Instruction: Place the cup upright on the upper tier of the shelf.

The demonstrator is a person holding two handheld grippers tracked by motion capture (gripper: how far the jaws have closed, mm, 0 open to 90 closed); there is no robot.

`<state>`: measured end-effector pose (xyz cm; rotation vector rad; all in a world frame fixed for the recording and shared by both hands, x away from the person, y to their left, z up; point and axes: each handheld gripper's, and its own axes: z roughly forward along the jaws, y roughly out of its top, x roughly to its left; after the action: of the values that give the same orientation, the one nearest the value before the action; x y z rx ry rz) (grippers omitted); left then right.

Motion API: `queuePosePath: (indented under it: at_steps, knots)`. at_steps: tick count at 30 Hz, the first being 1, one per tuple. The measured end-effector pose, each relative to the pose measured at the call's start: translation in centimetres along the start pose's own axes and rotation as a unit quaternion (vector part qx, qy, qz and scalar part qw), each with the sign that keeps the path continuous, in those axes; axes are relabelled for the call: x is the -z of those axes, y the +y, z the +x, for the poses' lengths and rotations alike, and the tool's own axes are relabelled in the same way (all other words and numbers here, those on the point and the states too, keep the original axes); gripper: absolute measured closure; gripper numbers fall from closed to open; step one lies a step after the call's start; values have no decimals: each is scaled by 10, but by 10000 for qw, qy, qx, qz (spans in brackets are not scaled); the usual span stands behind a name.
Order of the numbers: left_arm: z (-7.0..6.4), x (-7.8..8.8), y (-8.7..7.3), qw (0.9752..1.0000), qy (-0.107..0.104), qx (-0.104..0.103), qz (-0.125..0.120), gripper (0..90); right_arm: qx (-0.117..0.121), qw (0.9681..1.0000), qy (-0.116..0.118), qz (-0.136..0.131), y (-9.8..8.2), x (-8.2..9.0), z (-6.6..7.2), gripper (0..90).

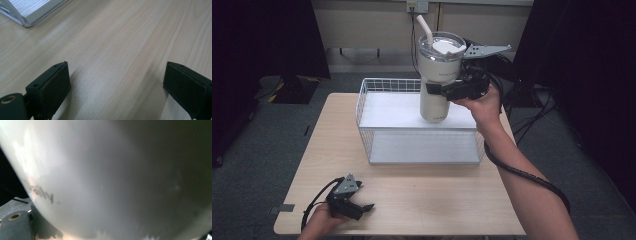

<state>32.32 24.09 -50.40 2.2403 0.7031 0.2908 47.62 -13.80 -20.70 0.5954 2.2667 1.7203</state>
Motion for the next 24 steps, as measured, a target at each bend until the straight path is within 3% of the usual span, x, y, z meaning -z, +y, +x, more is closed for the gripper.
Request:
queuePosePath:
  at_steps: [19, 24]
  knots:
    - [0, 0, 0, 10000, -5, -1, 4, 64, -192, 9988, -453, -39, -9, -17, -21, 92]
    - [0, 0, 0, 10000, -3, 1, 4, 63, -151, 9981, -597, -55, -10, -20, -24, 92]
